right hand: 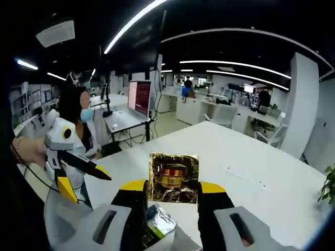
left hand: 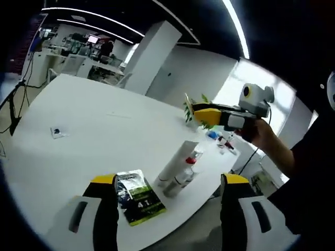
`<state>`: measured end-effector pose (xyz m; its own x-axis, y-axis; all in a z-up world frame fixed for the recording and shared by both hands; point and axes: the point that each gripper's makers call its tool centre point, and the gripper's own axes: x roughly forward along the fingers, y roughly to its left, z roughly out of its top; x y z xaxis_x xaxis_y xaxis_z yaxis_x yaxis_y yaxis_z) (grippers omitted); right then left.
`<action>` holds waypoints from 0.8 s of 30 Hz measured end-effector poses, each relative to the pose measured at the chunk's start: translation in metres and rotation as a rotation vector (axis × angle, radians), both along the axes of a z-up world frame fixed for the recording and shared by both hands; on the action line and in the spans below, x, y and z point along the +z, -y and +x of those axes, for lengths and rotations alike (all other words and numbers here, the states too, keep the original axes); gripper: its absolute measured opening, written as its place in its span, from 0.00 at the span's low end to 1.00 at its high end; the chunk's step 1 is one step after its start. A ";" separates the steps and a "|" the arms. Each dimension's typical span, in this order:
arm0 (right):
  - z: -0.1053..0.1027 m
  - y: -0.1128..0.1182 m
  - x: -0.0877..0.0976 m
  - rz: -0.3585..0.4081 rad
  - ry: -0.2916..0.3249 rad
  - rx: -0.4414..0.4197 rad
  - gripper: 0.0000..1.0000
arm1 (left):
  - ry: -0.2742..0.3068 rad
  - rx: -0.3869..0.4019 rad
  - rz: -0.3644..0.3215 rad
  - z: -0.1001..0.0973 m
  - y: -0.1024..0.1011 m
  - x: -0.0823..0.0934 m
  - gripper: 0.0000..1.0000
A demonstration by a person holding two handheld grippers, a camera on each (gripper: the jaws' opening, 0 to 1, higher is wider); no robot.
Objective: Arrange the skincare products in the storage area until every visible bottle or jar stands upright without overlapping.
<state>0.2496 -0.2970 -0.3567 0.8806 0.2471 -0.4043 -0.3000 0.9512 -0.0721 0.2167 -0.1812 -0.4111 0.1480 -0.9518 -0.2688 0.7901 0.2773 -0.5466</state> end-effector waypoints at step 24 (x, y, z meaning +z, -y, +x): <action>-0.048 -0.046 0.009 -0.096 0.103 -0.042 0.30 | -0.129 0.156 -0.211 -0.002 0.034 0.059 0.19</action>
<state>0.2013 -0.2514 -0.3476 0.9273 0.1739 -0.3315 -0.2465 0.9501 -0.1913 0.2151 -0.2154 -0.3525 0.2746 -0.9570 -0.0934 0.6669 0.2595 -0.6985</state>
